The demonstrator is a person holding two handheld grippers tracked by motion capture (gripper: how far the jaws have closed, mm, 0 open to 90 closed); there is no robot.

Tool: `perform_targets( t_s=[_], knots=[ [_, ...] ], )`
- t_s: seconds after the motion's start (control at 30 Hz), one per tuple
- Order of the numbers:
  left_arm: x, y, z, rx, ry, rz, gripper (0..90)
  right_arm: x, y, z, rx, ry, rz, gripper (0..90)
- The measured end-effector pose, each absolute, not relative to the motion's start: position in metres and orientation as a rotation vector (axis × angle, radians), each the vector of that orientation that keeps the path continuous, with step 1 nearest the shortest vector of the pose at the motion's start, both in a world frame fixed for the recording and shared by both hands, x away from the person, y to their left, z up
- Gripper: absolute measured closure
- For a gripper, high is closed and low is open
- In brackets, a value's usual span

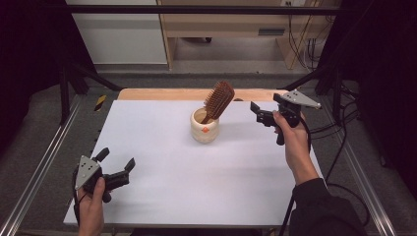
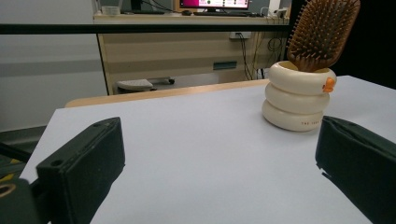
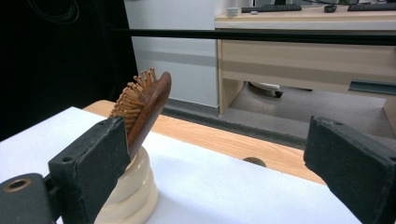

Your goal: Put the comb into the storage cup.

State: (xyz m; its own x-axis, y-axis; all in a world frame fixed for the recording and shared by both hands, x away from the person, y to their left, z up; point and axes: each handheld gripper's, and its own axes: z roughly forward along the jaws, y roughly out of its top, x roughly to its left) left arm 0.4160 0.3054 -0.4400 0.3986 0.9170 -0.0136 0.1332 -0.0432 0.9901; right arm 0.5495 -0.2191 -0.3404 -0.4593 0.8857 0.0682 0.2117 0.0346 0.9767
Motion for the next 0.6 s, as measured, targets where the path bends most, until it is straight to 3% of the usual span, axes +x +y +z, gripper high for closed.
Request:
perform_targets(
  t_s=[0.6],
  knots=[
    [0.416,0.307,-0.440,1.476,0.995,0.841,1.6,0.525,-0.239,-0.350,1.093,1.748,1.434,6.5]
  ],
)
